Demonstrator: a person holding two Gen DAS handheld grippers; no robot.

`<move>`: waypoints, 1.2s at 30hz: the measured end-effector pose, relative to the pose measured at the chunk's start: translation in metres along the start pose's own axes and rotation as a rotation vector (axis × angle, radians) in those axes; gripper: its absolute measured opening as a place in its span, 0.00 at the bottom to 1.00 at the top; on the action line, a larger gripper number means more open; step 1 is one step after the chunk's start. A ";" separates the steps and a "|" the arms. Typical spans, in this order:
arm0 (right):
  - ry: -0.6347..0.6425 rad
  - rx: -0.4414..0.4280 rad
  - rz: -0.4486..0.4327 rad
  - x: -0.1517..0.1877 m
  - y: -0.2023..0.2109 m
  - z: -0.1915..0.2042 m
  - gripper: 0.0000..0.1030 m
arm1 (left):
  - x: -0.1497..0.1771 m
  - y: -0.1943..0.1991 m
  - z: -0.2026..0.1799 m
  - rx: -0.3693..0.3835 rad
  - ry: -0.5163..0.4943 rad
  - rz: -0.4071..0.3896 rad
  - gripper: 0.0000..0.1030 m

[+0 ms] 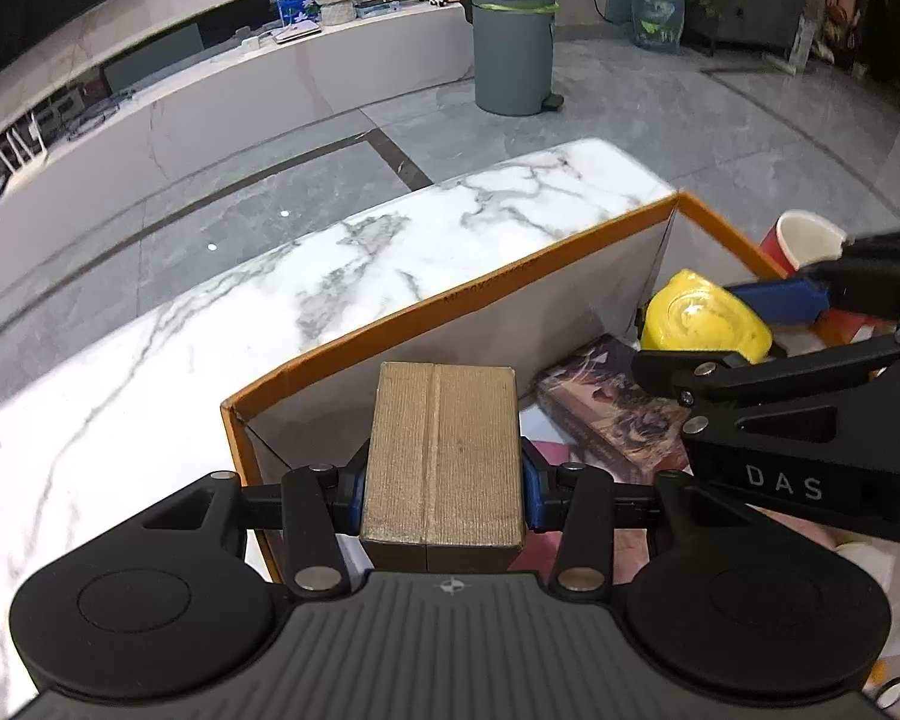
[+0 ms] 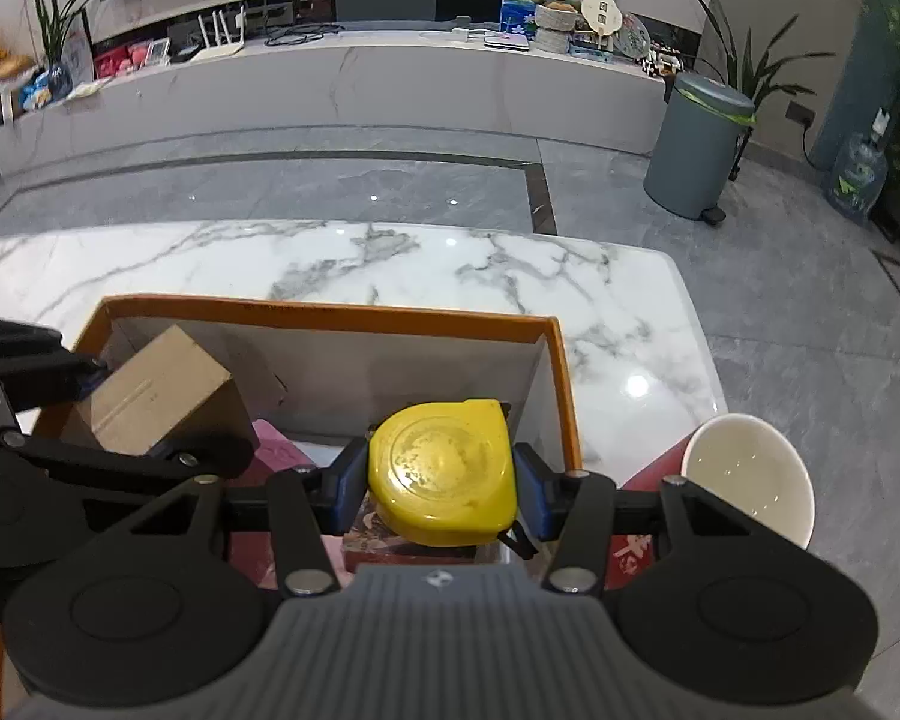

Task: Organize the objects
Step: 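Lower the brown box and tape measure into the box and open both grippers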

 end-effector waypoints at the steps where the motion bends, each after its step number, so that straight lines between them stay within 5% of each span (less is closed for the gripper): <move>1: 0.015 0.008 0.003 0.000 -0.001 0.002 0.51 | -0.001 -0.001 -0.002 -0.013 -0.015 0.002 0.50; 18: 0.161 0.108 0.037 -0.004 -0.024 0.018 0.51 | -0.004 -0.021 -0.017 -0.116 -0.168 0.043 0.50; 29: 0.153 0.009 0.003 -0.012 -0.034 0.017 0.52 | 0.001 -0.031 -0.028 -0.115 -0.265 0.076 0.78; 36: 0.123 0.007 -0.020 -0.010 -0.027 0.015 0.69 | 0.001 -0.026 -0.028 -0.125 -0.234 0.073 0.81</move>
Point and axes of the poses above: each gripper's, at about its wrist camera, not at the fingertips, and y roughly against the way its jaws point, z to its left, x to its underside, the point moved 2 cm from there along -y, roughly the way its jaws point, and after that the axes turned 5 degrees about y, right-handed, at the moved point
